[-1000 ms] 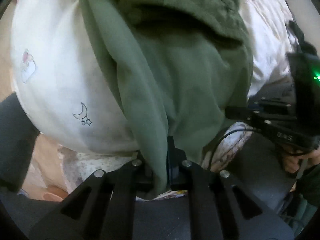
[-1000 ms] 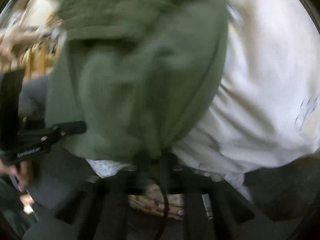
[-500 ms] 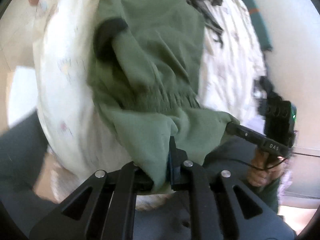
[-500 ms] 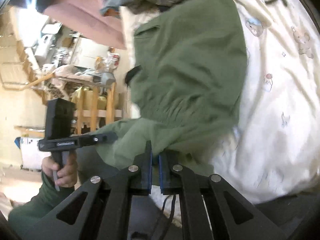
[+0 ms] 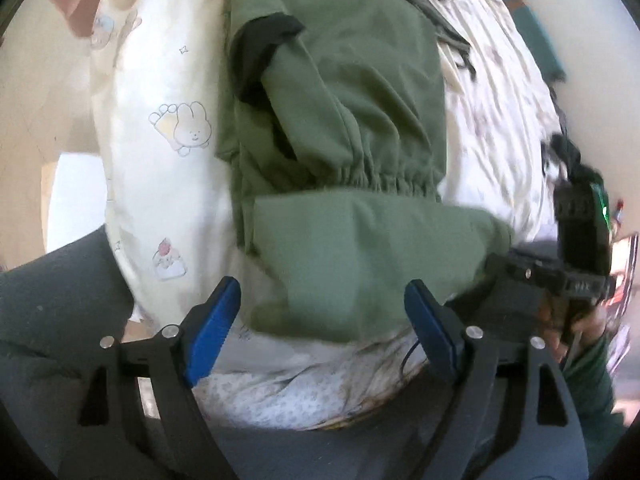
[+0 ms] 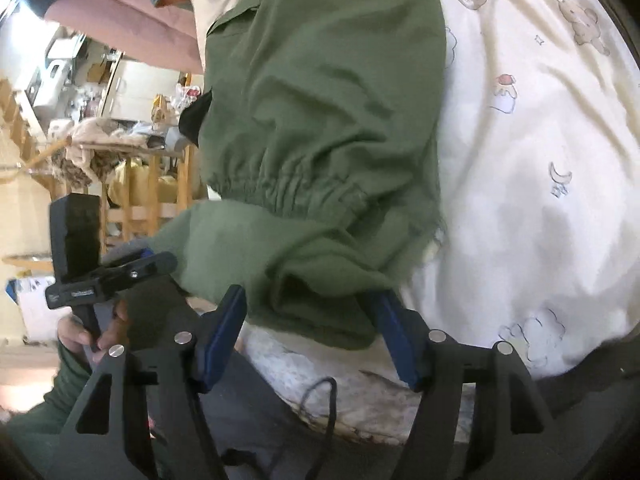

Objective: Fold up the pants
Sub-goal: 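Grasp the elastic cuff end with both grippers and fold it over, then open both grippers and press the folded pants flat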

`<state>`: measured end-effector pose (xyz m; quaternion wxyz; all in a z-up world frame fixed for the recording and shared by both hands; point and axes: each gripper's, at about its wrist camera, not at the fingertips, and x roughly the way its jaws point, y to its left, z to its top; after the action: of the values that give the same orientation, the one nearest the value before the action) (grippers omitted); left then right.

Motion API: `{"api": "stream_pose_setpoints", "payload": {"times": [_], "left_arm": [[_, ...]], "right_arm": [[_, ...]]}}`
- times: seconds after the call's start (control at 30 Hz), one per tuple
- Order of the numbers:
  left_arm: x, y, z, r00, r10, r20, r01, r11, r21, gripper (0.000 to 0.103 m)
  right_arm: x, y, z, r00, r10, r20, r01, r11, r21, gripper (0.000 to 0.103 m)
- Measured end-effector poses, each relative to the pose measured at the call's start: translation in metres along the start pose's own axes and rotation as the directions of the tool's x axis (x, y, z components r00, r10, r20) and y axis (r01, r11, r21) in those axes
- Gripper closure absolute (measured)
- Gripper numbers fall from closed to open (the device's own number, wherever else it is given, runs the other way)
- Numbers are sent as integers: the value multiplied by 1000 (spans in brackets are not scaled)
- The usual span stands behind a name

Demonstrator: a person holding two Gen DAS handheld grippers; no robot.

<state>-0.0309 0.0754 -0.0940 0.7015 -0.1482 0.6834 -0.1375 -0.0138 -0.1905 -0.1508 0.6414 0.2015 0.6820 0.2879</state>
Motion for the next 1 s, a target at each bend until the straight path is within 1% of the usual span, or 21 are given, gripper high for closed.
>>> {"api": "stream_pose_setpoints", "payload": {"times": [0.03,0.07,0.1,0.2,0.3,0.33,0.37,0.4,0.43,0.47,0.53,0.6,0.67,0.73,0.77,0.8,0.83,0.9,0.93,0.97,1.0], "left_arm": [[-1,-1,-4,1000,18,7,-18,1000,24,21],[1,-3,-7,999,39,8,-39,998,59,21],[7,-5,-9,998,58,-2,-58,995,83,21],[29,-4,-11,996,76,-46,-71,992,101,21],[48,-8,-12,993,108,-48,-99,981,167,23],[49,-9,-14,994,98,-52,-87,980,181,25],[50,-11,-16,995,78,-59,-65,979,193,40],[47,-14,-17,997,40,-64,-26,979,204,75],[43,-18,-19,997,1,-76,16,975,221,87],[38,-21,-21,996,-22,-84,41,972,232,93],[21,-23,-25,996,-58,-66,72,970,231,93],[1,-23,-26,994,-100,-40,107,969,224,94],[-20,-22,-23,993,-114,-2,113,975,193,94],[-43,-22,-13,988,-146,38,139,977,162,94],[-53,-23,-5,987,-150,64,139,978,152,93],[-66,-26,8,985,-139,107,122,982,146,89],[-72,-27,18,984,-127,129,107,984,145,84],[-84,-27,47,977,-101,185,77,988,134,44],[-86,-25,64,971,-96,220,72,991,115,36],[-85,-25,76,964,-83,253,57,992,109,25],[-85,-22,89,960,-45,276,16,994,104,22]], "right_arm": [[-2,3,-4,999,-40,8,40,999,-33,32],[-2,5,-6,997,-78,18,79,995,-64,25],[2,8,-8,991,-130,18,131,986,-100,22],[21,16,-7,980,-200,2,197,965,-171,22],[46,29,-5,971,-238,-12,226,936,-268,22],[52,32,-5,971,-237,-15,223,931,-290,24],[54,34,-6,974,-226,-17,211,929,-305,45],[55,39,-7,978,-205,-26,186,926,-328,78],[53,44,-8,982,-185,-38,161,924,-347,83],[48,49,-11,987,-154,-43,129,926,-355,85],[35,59,-16,996,-57,-65,29,930,-365,88],[20,65,-20,998,10,-62,-32,934,-357,88],[1,71,-15,994,103,-28,-107,935,-339,88],[-23,76,-4,979,203,34,-183,932,-314,88],[-35,77,5,968,235,91,-200,936,-290,88],[-42,80,13,958,254,133,-212,941,-265,88],[-50,78,25,944,277,177,-233,944,-235,88],[-61,69,50,924,276,264,-232,955,-186,88],[-63,61,66,918,257,302,-226,965,-136,87],[-61,50,83,917,238,321,-230,971,-63,82],[-58,40,96,920,224,321,-236,972,-2,75]]}}
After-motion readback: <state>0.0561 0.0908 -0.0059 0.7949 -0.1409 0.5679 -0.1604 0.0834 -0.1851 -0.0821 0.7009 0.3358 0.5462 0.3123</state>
